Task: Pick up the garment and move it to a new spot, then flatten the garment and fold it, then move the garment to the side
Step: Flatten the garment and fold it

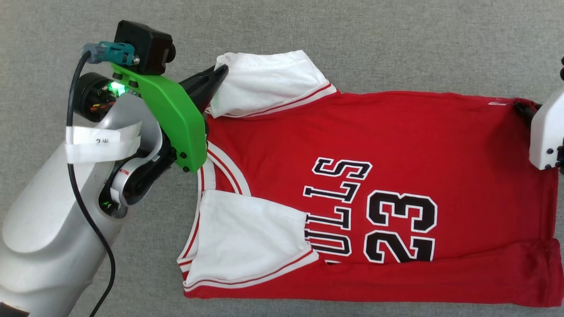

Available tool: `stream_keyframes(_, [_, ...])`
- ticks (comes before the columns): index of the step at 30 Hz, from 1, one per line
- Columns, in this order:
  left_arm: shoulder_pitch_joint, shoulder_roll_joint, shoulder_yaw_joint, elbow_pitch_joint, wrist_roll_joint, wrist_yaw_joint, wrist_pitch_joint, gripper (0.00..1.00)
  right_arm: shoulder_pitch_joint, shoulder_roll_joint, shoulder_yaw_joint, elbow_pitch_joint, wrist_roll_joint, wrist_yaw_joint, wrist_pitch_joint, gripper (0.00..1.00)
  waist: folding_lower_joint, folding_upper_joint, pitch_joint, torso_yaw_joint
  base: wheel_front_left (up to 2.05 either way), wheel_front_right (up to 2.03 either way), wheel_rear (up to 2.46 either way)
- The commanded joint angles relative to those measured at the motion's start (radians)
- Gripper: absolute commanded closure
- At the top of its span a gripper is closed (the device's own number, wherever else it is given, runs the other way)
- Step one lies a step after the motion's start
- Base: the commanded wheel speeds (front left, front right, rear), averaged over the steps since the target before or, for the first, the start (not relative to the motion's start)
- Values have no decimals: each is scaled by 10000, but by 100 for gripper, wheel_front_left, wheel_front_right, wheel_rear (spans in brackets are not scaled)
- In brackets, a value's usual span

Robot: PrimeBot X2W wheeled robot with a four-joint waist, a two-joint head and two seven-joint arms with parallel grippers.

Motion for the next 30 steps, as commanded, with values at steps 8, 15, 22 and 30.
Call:
stream_keyframes(8, [443,-121,167,675,-150,53,-571,100,311,325,22,611,-72,-6,-1869,100,0,0,-899,-52,0,0,0])
stream_keyframes(15, [1277,-203,271,945,-425,183,-1023,100,1084,670,-606,638,576,-6,-3168,100,0,0,-1884,-28,0,0,0])
stream_keyframes(22, [2311,-163,249,825,-685,342,-1243,100,2271,598,-876,106,1230,-6,-3903,100,0,0,-2544,90,0,0,0])
stream_keyframes(30, [3773,103,-9,481,-762,589,-1343,100,4139,452,-1055,-825,2154,-6,-4076,100,0,0,-2951,224,0,0,0])
